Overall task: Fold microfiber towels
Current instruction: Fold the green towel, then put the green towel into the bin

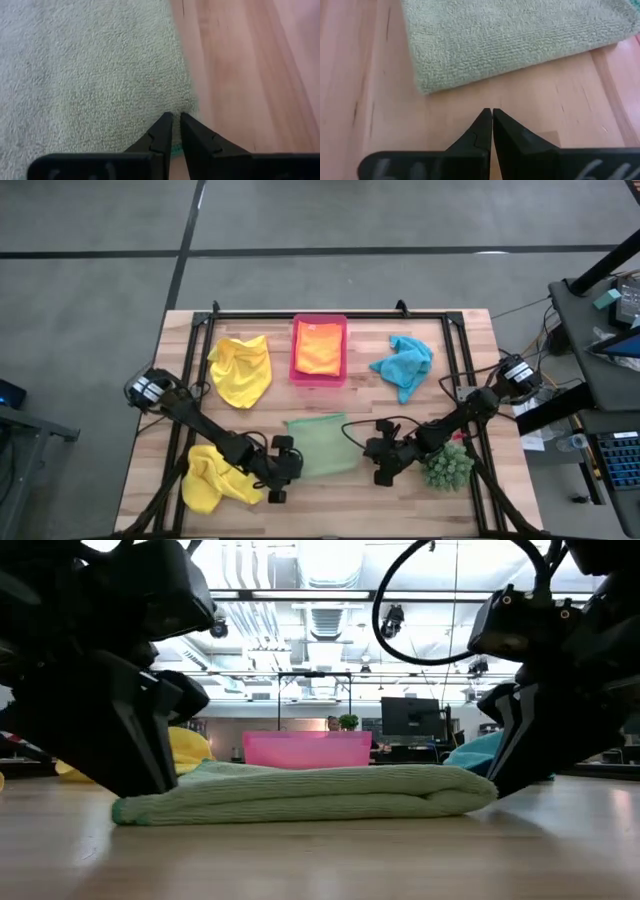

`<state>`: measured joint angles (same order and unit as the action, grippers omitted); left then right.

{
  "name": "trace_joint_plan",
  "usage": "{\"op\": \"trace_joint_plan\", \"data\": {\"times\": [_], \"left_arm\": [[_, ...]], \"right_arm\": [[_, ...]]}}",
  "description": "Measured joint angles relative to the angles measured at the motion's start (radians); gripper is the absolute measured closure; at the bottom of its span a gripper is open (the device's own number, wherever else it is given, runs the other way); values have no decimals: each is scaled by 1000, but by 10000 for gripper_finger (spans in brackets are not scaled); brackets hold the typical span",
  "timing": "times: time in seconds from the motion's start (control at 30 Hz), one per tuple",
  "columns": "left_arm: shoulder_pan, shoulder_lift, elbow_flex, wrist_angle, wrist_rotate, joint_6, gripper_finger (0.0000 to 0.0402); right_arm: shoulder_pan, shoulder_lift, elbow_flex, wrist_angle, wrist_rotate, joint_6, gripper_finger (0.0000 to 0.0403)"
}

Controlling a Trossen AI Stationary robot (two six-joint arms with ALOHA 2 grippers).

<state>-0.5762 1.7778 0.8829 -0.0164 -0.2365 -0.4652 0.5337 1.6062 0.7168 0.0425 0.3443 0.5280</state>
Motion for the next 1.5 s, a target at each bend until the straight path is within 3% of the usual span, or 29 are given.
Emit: {"op": "trace_joint_plan", "data": {"times": [0.23,0.37,0.5,0.6,0.8,0.9,1.13,1.3,1.5], "left_arm": [[-1,-99,-3,-57,5,0,375],[-1,-154,-6,-70,4,-20,375],[13,-200,-10,-99,-36,-161,375],[31,-219,-31,-104,-69,-351,375],[52,-220,-105,-96,-72,-733,375],[52,-221,-154,-59,-72,-854,375],[74,-230,-267,199,-68,-977,337],[97,-236,-312,225,-67,-1086,283],[121,-236,-327,210,-64,-1101,224]], "right_arm": [[-11,-14,30,-4,23,66,394],[-38,-15,44,-6,-4,181,394],[-79,-16,47,-7,-69,291,392],[-98,-16,47,1,-73,322,377],[-122,-16,47,1,-49,413,307],[-122,-16,47,1,-46,457,261],[-123,-16,47,7,-22,502,163],[-131,-16,47,31,-12,505,112],[-136,-1,47,64,-3,513,76]]}}
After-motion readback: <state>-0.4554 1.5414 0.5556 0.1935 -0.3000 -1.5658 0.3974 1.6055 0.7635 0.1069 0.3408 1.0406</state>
